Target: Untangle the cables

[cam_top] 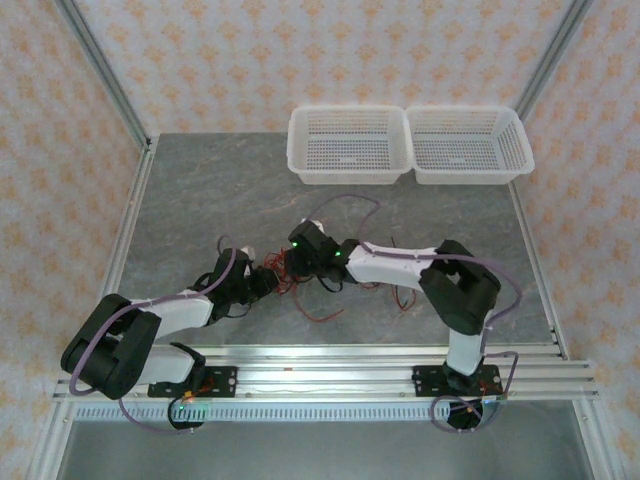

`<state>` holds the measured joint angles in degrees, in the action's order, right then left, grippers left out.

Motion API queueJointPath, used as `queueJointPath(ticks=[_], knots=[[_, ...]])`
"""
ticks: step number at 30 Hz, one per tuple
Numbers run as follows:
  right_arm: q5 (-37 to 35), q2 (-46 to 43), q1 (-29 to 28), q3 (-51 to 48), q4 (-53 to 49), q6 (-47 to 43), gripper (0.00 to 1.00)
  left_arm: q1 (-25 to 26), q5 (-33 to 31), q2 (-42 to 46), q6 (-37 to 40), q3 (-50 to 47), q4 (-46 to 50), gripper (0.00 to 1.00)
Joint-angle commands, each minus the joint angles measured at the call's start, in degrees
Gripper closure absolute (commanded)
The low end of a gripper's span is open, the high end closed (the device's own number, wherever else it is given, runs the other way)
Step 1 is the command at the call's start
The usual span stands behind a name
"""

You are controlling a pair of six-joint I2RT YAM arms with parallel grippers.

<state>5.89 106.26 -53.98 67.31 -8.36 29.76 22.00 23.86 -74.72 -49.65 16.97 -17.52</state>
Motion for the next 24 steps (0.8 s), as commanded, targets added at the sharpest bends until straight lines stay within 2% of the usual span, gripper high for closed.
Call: queueJointPath(ticks=[1,3,6,9,13,16,24], knots=[[-1.1,3.9,-0.3,2.7,0.2,-0.7,0.48,-0.4,-3.3,-0.3,-1.3,-1.4,-0.9,0.81],[-2.1,6.2,-0.3,3.5,-0.3,-0.3,0.51,-0.4,-4.7,-0.5,-2.2,-1.6,-1.0,0.78],[-3.8,8.8,-0.3,4.6,-1.2,-0.3,0.59,-0.4,-7.3,-0.2,-2.8,-1.4,0.4,0.65],[-6.2,9.9,-0.4,4.9,-3.2,-0.3,0.74,-0.4,-10.4,0.1,-2.6,-0.5,3.1,0.54],[-10.6,8.5,-0.4,3.5,-5.7,-0.1,0.92,-0.8,-14.7,-0.3,-1.9,0.3,6.0,0.49],[-14.4,5.9,-0.4,1.5,-7.6,0.1,0.96,-1.7,-16.6,-1.2,-1.6,0.4,6.3,0.49],[-23.3,-0.2,-0.3,-3.5,-12.5,-0.1,0.96,-4.0,-20.6,-1.4,0.7,2.9,10.9,0.49]])
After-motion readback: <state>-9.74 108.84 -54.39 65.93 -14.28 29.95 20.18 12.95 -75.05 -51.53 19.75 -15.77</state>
